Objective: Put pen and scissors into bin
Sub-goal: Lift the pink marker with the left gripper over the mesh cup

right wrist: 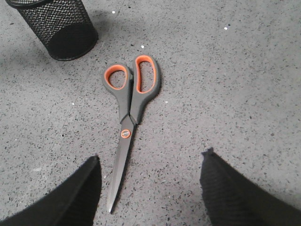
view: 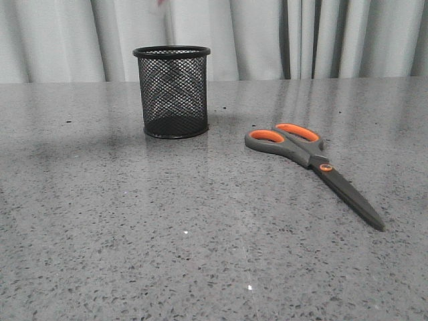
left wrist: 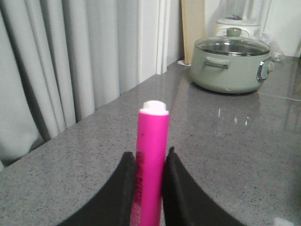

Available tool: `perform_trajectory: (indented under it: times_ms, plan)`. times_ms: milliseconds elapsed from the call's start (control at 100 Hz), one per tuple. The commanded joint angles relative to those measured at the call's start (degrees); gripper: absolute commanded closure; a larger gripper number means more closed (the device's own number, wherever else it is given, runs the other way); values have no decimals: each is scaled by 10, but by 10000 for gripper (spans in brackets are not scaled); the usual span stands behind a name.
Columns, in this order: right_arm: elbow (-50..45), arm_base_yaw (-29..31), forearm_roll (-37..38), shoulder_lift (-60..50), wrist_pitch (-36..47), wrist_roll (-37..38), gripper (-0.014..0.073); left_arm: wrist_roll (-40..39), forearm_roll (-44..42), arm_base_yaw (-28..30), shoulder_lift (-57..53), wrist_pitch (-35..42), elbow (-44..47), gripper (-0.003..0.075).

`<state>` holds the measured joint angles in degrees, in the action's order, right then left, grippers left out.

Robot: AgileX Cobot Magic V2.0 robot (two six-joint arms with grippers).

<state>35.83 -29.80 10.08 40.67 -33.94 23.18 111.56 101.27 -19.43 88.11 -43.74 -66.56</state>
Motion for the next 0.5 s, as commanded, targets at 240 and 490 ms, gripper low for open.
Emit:
perform_trajectory:
  times_ms: [240, 490]
  plan:
    - [20, -1, -15, 1, 40, -7, 181, 37, 48, 3, 38, -15, -36, 739]
    - [20, -1, -16, 1, 34, -7, 181, 37, 48, 3, 81, -5, -53, 738]
